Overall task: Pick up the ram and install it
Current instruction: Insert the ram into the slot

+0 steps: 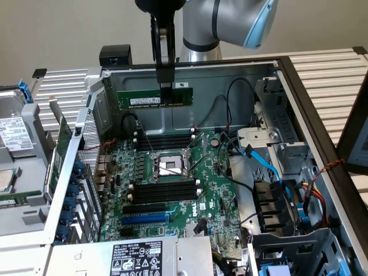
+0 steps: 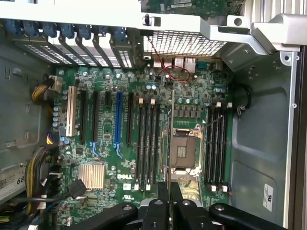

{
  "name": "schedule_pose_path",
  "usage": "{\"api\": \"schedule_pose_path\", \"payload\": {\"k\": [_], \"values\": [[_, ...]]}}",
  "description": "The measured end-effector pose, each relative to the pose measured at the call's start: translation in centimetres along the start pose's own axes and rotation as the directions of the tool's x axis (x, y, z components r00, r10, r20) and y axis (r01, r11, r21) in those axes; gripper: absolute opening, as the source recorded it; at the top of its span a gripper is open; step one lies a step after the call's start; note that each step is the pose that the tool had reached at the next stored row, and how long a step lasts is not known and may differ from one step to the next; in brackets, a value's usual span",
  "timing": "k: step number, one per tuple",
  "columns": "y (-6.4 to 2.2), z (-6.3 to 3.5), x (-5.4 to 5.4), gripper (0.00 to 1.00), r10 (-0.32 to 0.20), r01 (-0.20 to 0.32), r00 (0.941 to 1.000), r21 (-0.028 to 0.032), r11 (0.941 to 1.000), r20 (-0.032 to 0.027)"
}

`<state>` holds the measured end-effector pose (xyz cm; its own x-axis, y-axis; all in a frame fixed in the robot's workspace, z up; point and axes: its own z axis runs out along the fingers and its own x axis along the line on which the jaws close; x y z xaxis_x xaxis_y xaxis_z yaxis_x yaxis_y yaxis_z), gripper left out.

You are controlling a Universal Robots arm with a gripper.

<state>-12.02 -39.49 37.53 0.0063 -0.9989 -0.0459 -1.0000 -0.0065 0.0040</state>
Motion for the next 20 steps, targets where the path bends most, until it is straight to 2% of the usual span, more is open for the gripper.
{"api": "schedule_pose_path", "payload": {"k": [13,20], "values": [[-0.27,2.34,0.3,0.14,0.001,-0.001,1.0,0.0,1.0,-0.0002],[-0.36,3.12,0.6,0.14,0.001,-0.001,0.9999,-0.0001,1.0,-0.0121]]}}
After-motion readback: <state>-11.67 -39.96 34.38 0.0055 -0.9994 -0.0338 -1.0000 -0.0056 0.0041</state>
